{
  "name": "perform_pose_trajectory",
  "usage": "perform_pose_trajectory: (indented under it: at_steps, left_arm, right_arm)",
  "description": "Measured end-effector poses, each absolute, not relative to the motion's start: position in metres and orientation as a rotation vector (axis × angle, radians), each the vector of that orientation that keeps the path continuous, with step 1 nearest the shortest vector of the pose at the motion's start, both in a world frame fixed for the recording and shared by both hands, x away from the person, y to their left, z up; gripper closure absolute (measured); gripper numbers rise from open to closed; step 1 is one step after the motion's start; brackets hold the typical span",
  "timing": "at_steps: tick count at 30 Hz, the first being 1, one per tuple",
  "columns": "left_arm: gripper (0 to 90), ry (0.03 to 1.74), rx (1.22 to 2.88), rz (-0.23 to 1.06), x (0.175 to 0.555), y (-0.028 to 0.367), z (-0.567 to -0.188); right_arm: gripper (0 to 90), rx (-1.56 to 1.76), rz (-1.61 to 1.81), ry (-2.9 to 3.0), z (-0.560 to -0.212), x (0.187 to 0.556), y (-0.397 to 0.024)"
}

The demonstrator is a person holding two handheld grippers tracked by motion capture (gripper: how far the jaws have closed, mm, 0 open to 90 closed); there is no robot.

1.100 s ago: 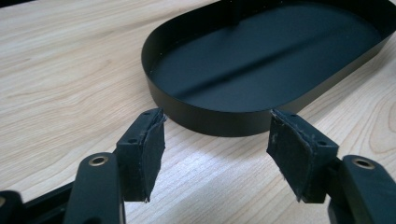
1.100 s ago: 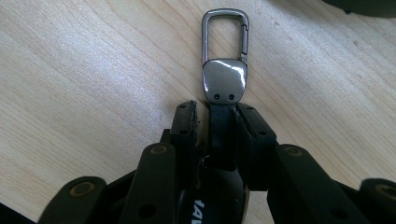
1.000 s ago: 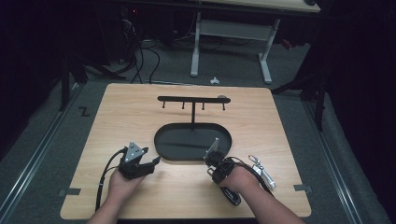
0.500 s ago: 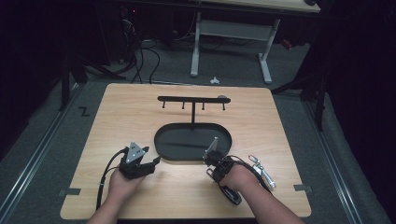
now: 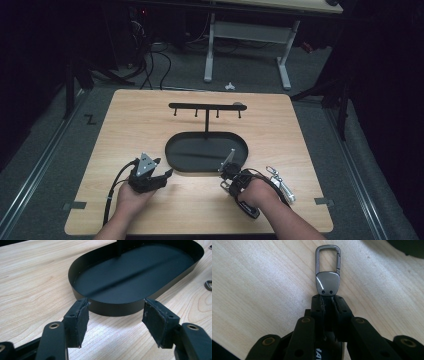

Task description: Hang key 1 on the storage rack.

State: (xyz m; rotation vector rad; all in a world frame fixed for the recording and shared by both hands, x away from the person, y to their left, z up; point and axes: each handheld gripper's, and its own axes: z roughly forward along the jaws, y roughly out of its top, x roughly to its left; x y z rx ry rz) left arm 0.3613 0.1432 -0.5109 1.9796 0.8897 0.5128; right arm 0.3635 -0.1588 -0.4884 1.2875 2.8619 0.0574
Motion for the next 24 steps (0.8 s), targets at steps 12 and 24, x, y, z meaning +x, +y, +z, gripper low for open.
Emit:
perform_pose_trajectory:
  at_steps: [12,24]
  left_arm:
    - [37.9,0.905,1.981,0.522,0.364,0.145,-0.512]
    - [38.0,0.901,1.985,0.520,0.363,0.144,-0.512]
  right_arm:
    - [80.9,1.335,0.093,2.856,-0.476,0.362,-0.165]
    - [80.7,1.384,0.172,2.800,-0.450,0.357,-0.179]
